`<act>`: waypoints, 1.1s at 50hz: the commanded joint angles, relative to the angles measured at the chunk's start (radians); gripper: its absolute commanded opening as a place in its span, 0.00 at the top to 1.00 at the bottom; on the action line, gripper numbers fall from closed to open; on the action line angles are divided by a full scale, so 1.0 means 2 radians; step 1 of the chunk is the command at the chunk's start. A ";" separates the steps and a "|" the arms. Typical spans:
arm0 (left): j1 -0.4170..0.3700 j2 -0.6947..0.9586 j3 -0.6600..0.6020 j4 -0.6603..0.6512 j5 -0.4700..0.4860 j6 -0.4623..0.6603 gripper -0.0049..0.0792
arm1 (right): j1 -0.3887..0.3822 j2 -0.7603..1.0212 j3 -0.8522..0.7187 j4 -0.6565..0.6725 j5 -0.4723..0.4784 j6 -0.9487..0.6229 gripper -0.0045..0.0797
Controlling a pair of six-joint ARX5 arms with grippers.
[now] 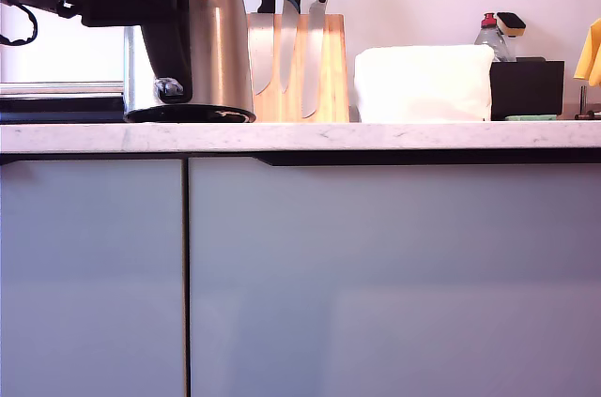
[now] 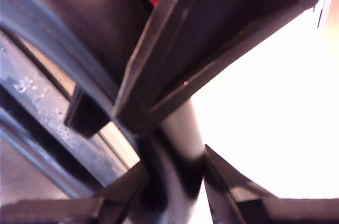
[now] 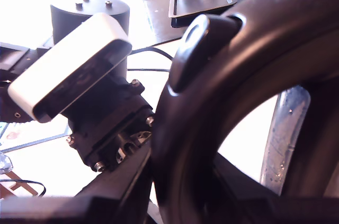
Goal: Pick up the kettle and place it to the side
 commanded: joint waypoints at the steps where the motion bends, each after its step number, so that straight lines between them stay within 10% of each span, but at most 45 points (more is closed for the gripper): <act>1: -0.002 -0.022 0.018 0.010 -0.019 0.007 0.97 | 0.025 -0.050 0.027 0.008 -0.009 -0.018 0.96; 55: -0.044 -0.042 0.104 -0.104 -0.117 0.109 0.97 | 0.027 -0.096 0.027 -0.018 0.028 -0.057 0.96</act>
